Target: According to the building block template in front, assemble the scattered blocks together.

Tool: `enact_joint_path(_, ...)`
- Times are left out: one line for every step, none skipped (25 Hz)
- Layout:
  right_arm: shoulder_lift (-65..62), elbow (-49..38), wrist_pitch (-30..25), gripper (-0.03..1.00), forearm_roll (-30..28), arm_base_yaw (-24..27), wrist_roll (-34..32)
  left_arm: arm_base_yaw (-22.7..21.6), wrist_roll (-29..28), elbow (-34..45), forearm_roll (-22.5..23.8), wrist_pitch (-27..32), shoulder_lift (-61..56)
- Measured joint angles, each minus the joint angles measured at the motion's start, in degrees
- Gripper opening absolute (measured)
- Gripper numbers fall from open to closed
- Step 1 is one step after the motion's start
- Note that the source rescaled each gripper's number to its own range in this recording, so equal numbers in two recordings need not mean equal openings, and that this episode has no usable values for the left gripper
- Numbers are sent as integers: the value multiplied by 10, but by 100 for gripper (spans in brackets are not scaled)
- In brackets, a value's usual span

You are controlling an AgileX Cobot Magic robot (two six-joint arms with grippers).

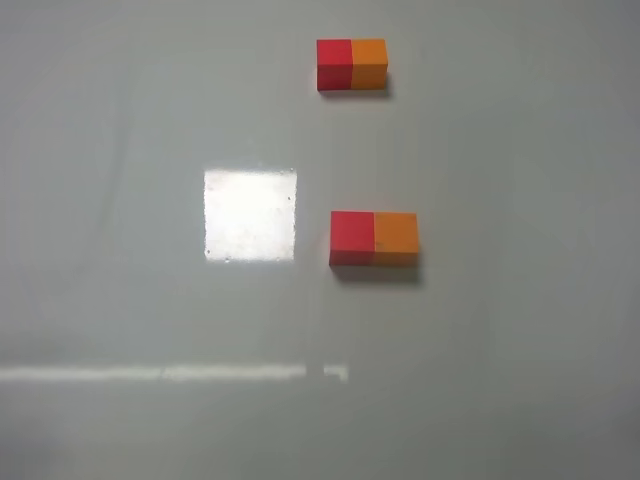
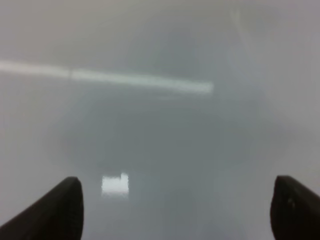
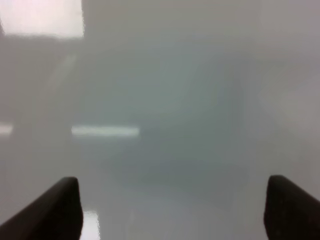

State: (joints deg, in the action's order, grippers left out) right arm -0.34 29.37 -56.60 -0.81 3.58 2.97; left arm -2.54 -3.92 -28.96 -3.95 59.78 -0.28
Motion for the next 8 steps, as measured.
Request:
enact_joint_path(0,0,0,72,0,0,0,0,0,0,0,0,0)
enact_joint_path(0,0,0,72,0,0,0,0,0,0,0,0,0)
enact_joint_path(0,0,0,72,0,0,0,0,0,0,0,0,0)
enact_joint_path(0,0,0,72,0,0,-3,0,0,0,0,0,0)
enact_joint_path(0,0,0,72,0,0,-5,0,0,0,0,0,0)
enact_joint_path(0,0,0,72,0,0,-6,0,0,0,0,0,0)
enact_joint_path(0,0,0,72,0,0,-6,0,0,0,0,0,0)
enact_joint_path(0,0,0,72,0,0,-7,0,0,0,0,0,0)
